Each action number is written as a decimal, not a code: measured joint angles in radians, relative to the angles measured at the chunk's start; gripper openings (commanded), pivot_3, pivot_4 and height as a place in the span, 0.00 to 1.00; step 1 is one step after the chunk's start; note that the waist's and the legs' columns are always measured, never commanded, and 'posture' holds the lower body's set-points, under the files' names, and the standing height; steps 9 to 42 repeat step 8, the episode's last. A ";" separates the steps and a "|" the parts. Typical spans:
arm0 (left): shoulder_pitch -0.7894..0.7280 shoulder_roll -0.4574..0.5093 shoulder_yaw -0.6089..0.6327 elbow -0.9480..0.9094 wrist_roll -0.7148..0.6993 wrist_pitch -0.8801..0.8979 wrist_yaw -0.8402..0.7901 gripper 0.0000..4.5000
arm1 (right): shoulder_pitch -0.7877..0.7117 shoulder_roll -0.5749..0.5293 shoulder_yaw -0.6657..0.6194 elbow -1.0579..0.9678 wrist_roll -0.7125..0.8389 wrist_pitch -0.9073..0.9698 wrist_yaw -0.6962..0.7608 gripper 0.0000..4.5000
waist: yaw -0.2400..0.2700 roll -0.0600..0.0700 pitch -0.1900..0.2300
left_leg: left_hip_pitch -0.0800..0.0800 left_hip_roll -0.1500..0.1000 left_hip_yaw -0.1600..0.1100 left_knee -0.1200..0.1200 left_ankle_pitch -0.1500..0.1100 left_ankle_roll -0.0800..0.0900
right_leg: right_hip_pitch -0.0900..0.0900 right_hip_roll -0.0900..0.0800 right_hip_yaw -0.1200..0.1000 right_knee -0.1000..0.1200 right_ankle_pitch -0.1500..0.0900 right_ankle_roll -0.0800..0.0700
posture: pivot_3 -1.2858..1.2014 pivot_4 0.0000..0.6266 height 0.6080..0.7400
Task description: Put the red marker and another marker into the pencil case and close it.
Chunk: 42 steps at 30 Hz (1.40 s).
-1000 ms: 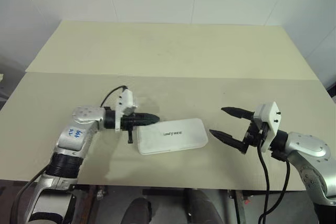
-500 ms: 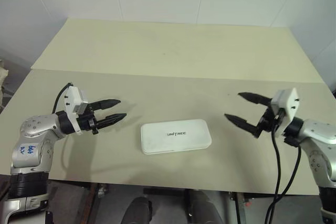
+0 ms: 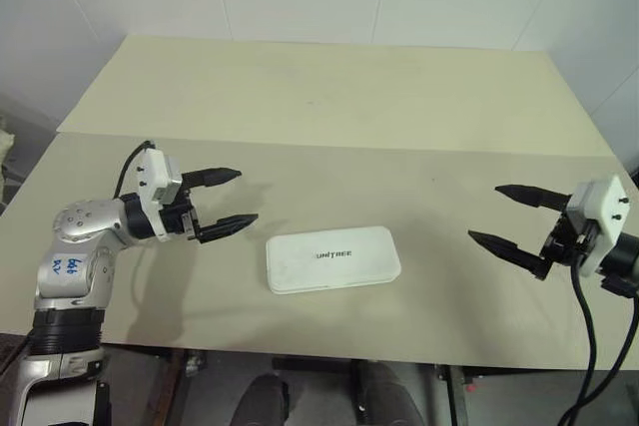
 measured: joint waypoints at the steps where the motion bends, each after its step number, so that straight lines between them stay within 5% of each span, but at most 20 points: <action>1: -0.004 0.000 -0.005 0.000 0.000 0.000 0.000 0.99 | 0.000 0.000 0.000 0.000 0.000 0.000 0.000 1.00 | 0.000 0.000 0.000 | 0.000 0.000 0.000 0.000 0.000 0.000 | 0.000 0.000 0.000 0.000 0.000 0.000 | 0.52 0.24 1.00; 42: 0.001 0.044 -0.023 -0.007 -0.001 0.035 -0.007 0.99 | -0.032 0.000 0.004 0.028 -0.003 -0.001 0.006 1.00 | -0.003 0.000 0.000 | 0.000 0.000 0.000 0.000 0.000 0.000 | 0.000 0.000 0.000 0.000 0.000 0.000 | 0.52 0.24 1.00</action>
